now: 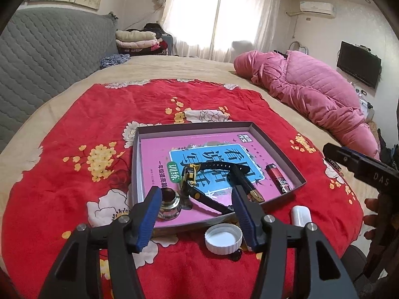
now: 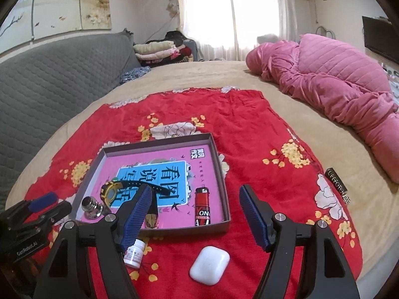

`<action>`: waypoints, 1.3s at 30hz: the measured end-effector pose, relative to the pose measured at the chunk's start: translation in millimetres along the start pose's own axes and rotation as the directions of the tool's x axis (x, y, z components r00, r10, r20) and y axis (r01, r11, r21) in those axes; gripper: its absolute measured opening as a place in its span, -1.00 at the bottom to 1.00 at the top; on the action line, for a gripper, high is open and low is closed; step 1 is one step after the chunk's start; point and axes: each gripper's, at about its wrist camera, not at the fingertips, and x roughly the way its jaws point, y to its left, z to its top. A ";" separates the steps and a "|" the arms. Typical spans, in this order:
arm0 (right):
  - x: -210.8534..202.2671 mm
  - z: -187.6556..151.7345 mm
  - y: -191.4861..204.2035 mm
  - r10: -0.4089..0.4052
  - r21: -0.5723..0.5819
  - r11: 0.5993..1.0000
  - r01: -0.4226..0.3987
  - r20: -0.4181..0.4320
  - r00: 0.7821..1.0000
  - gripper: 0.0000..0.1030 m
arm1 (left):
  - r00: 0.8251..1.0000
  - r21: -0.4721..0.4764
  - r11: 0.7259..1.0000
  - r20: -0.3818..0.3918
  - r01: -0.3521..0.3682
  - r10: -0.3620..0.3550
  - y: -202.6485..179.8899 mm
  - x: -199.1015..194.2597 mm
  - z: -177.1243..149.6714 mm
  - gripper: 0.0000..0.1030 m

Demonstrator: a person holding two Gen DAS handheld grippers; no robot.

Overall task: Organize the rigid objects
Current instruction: 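Withdraw both open tools back out of the box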

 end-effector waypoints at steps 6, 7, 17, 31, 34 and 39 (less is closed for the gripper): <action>-8.4 2.4 -4.7 0.001 0.005 1.000 -0.001 0.022 1.000 0.44 | 1.000 0.000 1.000 -0.004 -0.002 0.002 -0.5 -5.6 -1.7 0.12; -8.7 2.9 -5.0 -0.001 0.003 1.000 0.001 0.022 1.000 0.44 | 1.000 -0.003 1.000 -0.006 -0.003 0.003 -0.4 -6.4 -2.2 0.12; -16.5 -1.6 -3.4 0.010 -0.030 1.000 -0.009 0.029 1.000 0.44 | 1.000 -0.012 1.000 -0.004 -0.002 0.002 -2.7 -16.6 -4.4 0.12; -13.9 -31.2 4.5 0.038 -0.051 0.998 -0.040 -0.041 0.998 0.44 | 0.997 0.018 0.999 -0.068 0.038 -0.037 -14.5 -13.1 -19.5 0.12; -13.2 -35.6 11.5 0.054 -0.067 0.996 -0.057 -0.055 0.997 0.44 | 0.995 0.019 0.999 -0.089 0.045 -0.043 -16.2 -11.7 -23.2 0.12; -10.4 -44.9 25.3 0.076 -0.109 0.990 -0.085 -0.085 0.994 0.44 | 0.992 0.006 0.999 -0.118 0.049 -0.048 -12.3 -10.2 -27.6 0.12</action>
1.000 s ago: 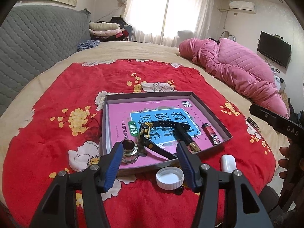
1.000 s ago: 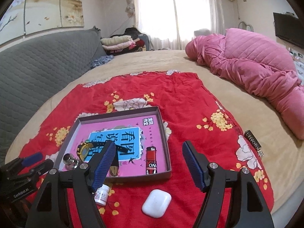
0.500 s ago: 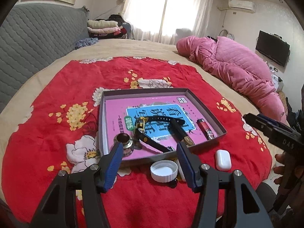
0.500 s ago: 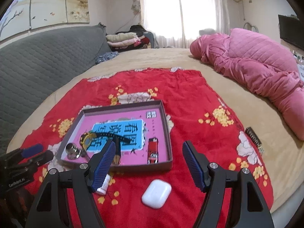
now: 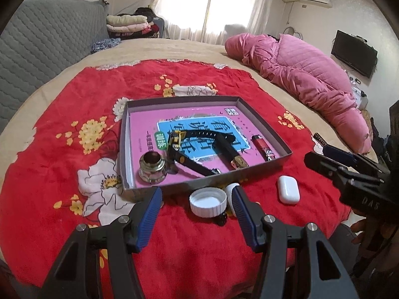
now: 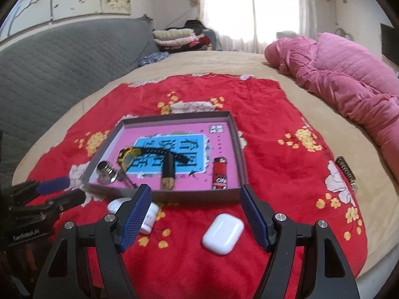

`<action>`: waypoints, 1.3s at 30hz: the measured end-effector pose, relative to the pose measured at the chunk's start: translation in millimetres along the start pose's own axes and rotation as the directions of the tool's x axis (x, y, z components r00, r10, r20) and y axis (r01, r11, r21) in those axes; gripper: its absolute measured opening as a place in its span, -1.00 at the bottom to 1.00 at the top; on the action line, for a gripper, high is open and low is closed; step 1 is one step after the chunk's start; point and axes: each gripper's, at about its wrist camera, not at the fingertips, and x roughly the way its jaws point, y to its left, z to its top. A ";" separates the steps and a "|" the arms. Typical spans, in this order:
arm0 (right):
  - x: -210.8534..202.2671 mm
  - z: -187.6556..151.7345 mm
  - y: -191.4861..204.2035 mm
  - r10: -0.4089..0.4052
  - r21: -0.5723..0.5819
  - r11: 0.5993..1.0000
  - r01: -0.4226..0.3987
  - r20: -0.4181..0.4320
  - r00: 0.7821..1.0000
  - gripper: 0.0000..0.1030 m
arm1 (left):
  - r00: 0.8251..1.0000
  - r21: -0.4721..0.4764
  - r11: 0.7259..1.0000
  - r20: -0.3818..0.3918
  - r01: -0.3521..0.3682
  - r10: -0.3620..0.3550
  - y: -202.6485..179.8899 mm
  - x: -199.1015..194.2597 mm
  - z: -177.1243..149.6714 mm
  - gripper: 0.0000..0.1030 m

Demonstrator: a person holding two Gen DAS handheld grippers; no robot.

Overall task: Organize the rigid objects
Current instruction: 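Withdraw both open tools back out of the box, then grasp the white earbuds case with the right tool while the left tool approaches the white cap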

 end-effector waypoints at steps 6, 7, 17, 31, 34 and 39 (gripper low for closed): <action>1.8 -4.3 -2.5 0.000 0.017 1.000 0.001 -0.016 1.000 0.44 | 1.000 -0.008 1.000 -0.024 0.003 -0.003 2.2 3.7 -2.2 0.12; 1.6 -5.6 -5.2 -0.001 0.028 1.000 0.002 -0.020 1.000 0.44 | 1.000 -0.007 1.000 -0.025 0.004 -0.004 1.6 3.6 -2.4 0.12; 6.0 -23.1 -18.3 -0.025 0.068 0.997 0.031 -0.085 0.996 0.44 | 0.997 -0.015 1.000 -0.073 0.019 -0.020 -0.8 10.5 -8.7 0.12; 20.7 -36.1 -21.9 -0.044 0.080 0.995 0.057 -0.158 0.986 0.44 | 0.991 0.005 1.000 -0.129 0.030 -0.029 -7.9 22.1 -16.3 0.12; 22.8 -37.9 -23.8 -0.048 0.088 0.994 0.064 -0.168 0.985 0.44 | 0.989 -0.001 0.999 -0.142 0.042 -0.041 -8.2 25.2 -17.2 0.12; 26.6 -40.4 -28.5 -0.050 0.109 0.991 0.072 -0.189 0.981 0.44 | 0.986 0.001 0.999 -0.158 0.049 -0.049 -9.8 29.2 -19.4 0.12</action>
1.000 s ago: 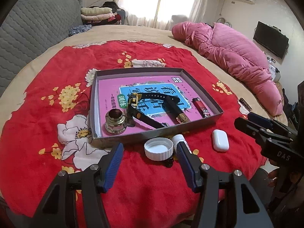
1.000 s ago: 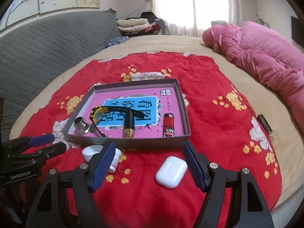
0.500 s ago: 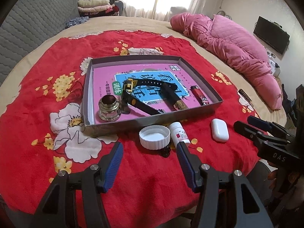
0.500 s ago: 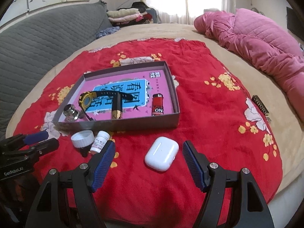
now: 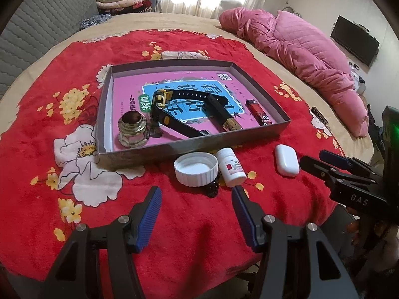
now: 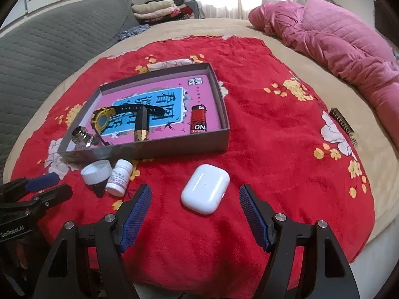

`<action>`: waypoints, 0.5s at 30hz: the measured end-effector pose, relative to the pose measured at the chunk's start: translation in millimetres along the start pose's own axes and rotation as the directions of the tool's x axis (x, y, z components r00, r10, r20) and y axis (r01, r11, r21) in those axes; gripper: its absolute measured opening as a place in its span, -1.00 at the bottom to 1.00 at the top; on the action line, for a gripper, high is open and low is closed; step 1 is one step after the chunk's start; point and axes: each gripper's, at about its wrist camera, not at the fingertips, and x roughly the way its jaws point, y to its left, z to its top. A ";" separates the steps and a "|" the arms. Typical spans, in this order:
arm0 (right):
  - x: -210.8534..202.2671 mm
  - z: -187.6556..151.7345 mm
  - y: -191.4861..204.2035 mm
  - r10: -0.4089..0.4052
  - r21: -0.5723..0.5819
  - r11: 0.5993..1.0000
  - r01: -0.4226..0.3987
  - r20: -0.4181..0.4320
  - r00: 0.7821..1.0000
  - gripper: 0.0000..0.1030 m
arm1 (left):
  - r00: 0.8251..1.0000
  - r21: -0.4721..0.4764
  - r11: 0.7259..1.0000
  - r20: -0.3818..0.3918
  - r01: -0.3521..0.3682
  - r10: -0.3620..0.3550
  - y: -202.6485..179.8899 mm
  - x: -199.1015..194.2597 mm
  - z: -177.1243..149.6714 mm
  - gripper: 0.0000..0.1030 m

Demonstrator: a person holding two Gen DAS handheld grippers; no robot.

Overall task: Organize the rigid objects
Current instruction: 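Grasp the white earbuds case with the right tool while the left tool approaches the white cap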

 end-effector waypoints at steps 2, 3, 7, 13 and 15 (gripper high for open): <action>0.9 -0.2 -1.2 -0.001 0.005 1.000 0.001 -0.004 1.000 0.44 | 1.000 0.000 1.000 -0.004 0.003 -0.003 0.1 1.6 -0.3 0.12; 1.3 -0.2 -2.0 -0.002 0.007 1.000 0.002 -0.006 1.000 0.44 | 1.000 -0.002 1.000 -0.008 0.004 -0.004 0.5 2.7 -0.4 0.12; 3.5 -1.0 -2.5 -0.002 0.009 1.000 0.003 -0.013 1.000 0.44 | 1.000 -0.013 1.000 -0.022 0.012 -0.012 2.1 7.1 -1.3 0.12; 12.0 -2.8 -6.6 -0.005 0.029 1.000 0.007 -0.049 0.999 0.44 | 0.998 -0.046 0.998 -0.045 0.033 -0.035 5.6 14.4 -3.7 0.12; 15.1 -3.4 -8.4 -0.007 0.036 0.999 0.009 -0.059 0.998 0.44 | 0.998 -0.052 0.998 -0.051 0.033 -0.035 6.9 16.3 -3.8 0.12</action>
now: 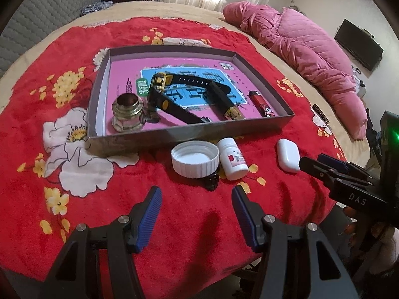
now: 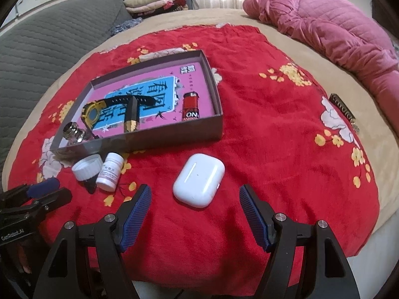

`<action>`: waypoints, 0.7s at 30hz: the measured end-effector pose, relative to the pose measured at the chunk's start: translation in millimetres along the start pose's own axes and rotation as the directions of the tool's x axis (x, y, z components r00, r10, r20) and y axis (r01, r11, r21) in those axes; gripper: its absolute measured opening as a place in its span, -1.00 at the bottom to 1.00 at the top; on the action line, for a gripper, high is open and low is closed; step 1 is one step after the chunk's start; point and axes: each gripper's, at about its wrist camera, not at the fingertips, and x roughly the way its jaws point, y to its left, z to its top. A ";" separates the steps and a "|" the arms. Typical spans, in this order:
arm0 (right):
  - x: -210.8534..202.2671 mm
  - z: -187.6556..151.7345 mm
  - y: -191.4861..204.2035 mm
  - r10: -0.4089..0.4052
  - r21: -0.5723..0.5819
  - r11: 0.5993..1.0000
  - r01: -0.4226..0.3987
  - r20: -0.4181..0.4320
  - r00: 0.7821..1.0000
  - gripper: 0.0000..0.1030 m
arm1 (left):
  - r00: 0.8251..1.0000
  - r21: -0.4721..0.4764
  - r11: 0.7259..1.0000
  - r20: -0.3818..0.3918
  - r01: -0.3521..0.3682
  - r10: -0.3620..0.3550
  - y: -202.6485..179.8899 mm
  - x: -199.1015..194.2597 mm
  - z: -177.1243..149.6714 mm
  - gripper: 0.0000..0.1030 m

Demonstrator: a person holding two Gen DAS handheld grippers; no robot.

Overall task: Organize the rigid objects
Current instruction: 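Grasp the white earbuds case with the right tool while the left tool approaches the white cap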

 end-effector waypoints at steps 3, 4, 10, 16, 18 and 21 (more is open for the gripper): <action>6.8 -1.6 -2.3 -0.009 0.011 1.000 0.010 -0.023 1.000 0.44 | 1.000 -0.010 1.000 -0.003 0.006 -0.006 1.2 1.8 -0.1 0.12; 8.7 -2.2 -2.7 -0.012 0.013 1.000 0.012 -0.029 0.999 0.44 | 1.000 -0.010 1.000 -0.003 0.005 -0.005 1.2 2.2 -0.3 0.12; 23.7 -5.7 -2.4 -0.014 0.017 1.000 0.015 -0.080 0.997 0.44 | 1.000 -0.008 1.000 -0.013 0.017 -0.017 0.7 7.1 -1.4 0.12; 35.2 -2.1 3.4 -0.035 -0.004 0.999 0.035 -0.068 0.997 0.44 | 1.000 -0.017 1.000 -0.019 0.024 -0.024 -1.7 14.3 1.6 0.12; 39.7 0.0 7.3 -0.038 -0.013 0.999 0.037 -0.061 0.997 0.44 | 1.000 -0.019 1.000 -0.018 0.024 -0.025 -2.6 16.3 2.5 0.12; 45.0 2.5 13.5 -0.035 -0.031 0.999 0.033 -0.055 0.998 0.44 | 1.000 -0.021 0.999 -0.011 0.024 -0.024 -3.2 18.8 4.5 0.12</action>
